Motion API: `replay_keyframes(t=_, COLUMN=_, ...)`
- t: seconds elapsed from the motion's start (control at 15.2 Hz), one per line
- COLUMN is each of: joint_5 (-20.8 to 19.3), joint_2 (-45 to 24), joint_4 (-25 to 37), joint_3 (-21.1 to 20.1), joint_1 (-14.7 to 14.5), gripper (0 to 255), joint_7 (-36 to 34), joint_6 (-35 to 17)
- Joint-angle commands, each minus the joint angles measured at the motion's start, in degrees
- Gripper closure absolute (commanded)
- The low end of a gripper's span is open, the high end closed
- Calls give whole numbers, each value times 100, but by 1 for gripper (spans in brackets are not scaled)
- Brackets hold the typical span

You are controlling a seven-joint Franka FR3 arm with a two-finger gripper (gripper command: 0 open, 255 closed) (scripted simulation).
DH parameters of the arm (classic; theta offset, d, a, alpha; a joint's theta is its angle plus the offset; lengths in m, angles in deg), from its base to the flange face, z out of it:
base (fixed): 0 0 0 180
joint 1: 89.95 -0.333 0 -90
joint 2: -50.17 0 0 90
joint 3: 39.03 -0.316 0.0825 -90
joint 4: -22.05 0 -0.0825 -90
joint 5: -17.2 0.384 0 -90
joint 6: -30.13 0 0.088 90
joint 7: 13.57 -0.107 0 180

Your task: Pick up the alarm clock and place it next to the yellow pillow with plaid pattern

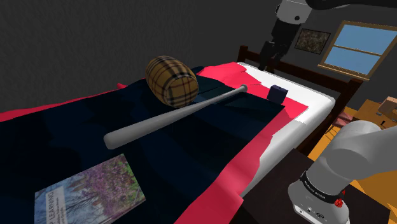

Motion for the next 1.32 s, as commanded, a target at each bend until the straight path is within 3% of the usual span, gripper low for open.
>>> replay_keyframes(t=0.0, joint_5=0, joint_2=0, joint_4=0, joint_3=0, joint_1=0, gripper=0, joint_7=0, joint_6=0)
replay_keyframes(t=0.66, joint_5=-540, joint_2=-110, joint_4=-871, joint_3=1183, joint_1=374, gripper=0, joint_7=1210, joint_6=-1204)
replay_keyframes(t=1.25, joint_5=-807, joint_2=-925, joint_4=-1024, joint_3=2361, joint_1=600, gripper=0, joint_7=2364, joint_6=-2389)
